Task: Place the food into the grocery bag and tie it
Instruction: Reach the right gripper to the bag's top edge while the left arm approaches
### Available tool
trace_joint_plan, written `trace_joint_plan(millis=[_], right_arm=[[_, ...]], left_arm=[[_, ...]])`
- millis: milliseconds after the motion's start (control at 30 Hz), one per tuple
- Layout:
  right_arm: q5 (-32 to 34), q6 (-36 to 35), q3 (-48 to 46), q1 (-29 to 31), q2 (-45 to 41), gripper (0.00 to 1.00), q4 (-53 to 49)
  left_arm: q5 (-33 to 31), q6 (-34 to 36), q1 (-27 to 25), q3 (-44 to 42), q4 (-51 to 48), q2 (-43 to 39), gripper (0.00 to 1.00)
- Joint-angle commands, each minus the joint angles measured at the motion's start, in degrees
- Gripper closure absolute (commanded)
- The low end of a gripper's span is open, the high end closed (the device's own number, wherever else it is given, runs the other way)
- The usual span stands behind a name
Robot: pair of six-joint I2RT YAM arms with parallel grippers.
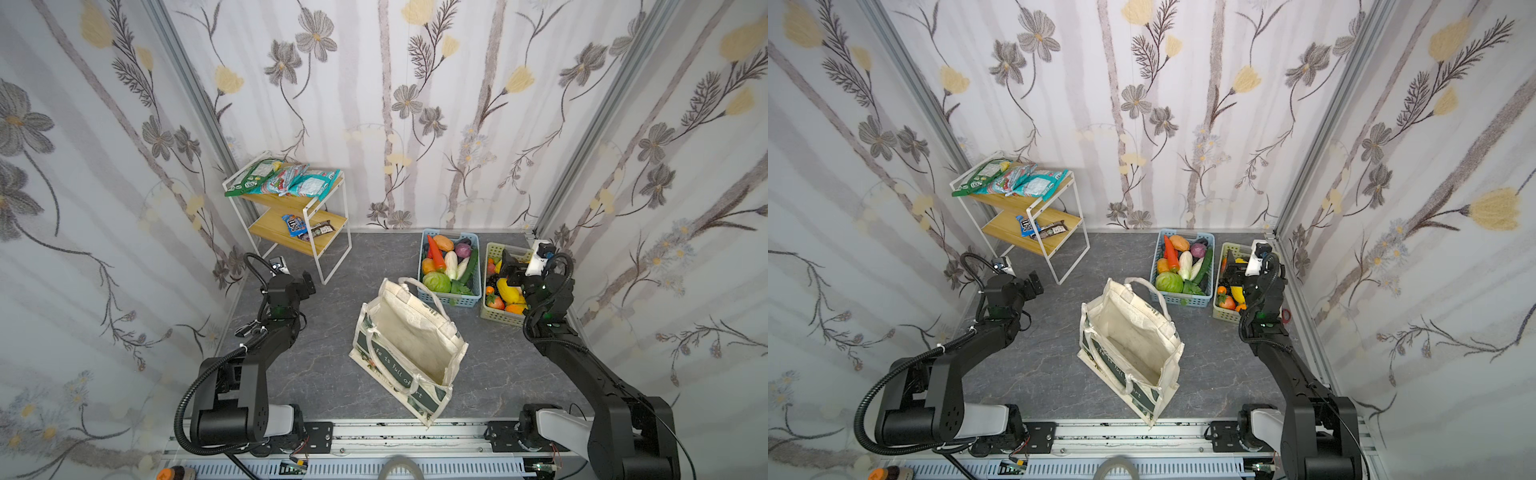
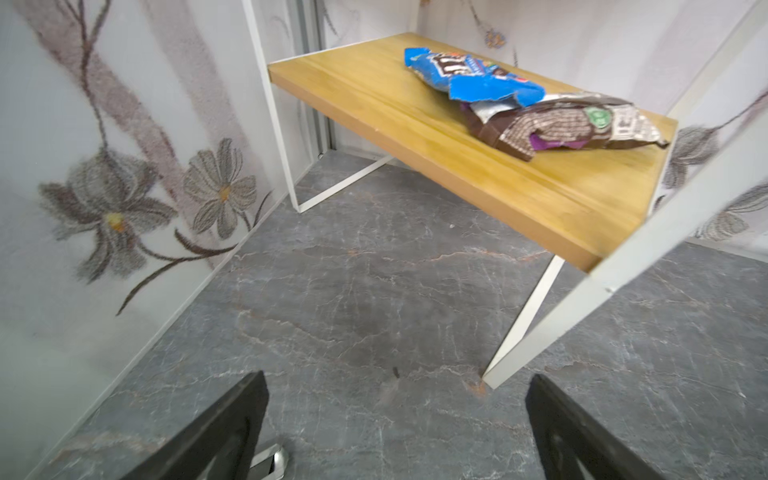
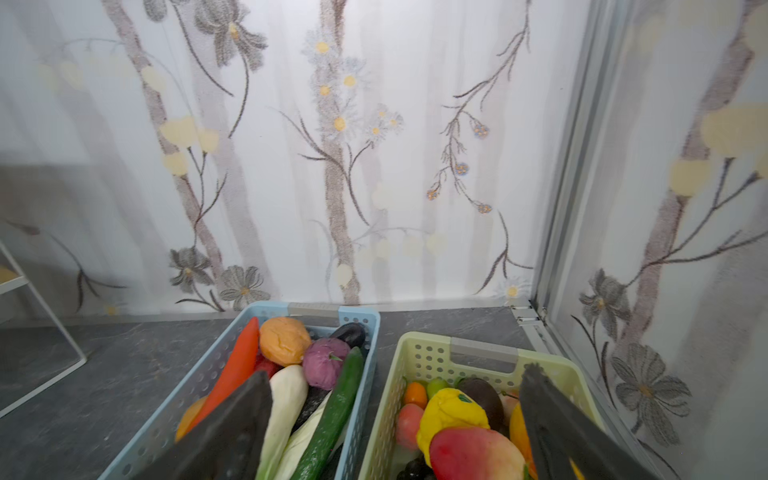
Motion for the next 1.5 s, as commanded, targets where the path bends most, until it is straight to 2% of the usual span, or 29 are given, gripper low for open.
trace_joint_plan(millis=[0,100,267,500,700,1000,1233,1300,1400,1467], right_arm=[[-9.32,-1.82,5.14,3.02,-1.1,0.09,-19.39],[-14.96,-2.99,9.87,6.69,-1.5,0.11,-28.14],[-23.38,-2.64,14.39,12.68,-1.12,0.15,-34.77],[-29.28,-3.8,20.24,21.21,1.6,0.17,-42.17],[-28.22,-7.09,24.64,25.91,6.93,0.17,-47.45],[-25.69,-12.06,34.39,31.05,16.54,0.23,-58.88],[-21.67,-11.61,37.54,34.0,22.59,0.3,-60.9],[-20.79,-11.06,38.12,34.71,23.16,0.33,-60.77],[-19.74,-9.41,38.76,35.41,23.62,0.5,-60.31],[-18.87,-8.07,38.7,35.69,23.63,0.58,-59.52]], left_arm=[[-2.78,-5.65,0.25,1.43,-9.78,-0.86,0.0],[-4.01,-10.77,-0.89,6.01,-18.82,-1.24,0.0],[-6.47,-18.37,-3.33,11.98,-32.59,-2.98,0.0],[-2.57,-24.4,-6.19,18.31,-49.0,-2.54,0.01],[1.81,-23.6,-7.79,19.41,-52.55,-2.06,0.01],[0.63,-22.57,-10.45,20.81,-55.48,-3.27,0.01],[-0.45,-21.63,-12.49,22.51,-58.41,-2.52,0.01],[-0.32,-21.55,-12.87,23.05,-58.9,-2.3,0.01],[-0.14,-21.07,-13.38,23.63,-59.54,-2.69,0.01],[-0.29,-20.41,-13.38,24.07,-60.54,-3.04,0.0]])
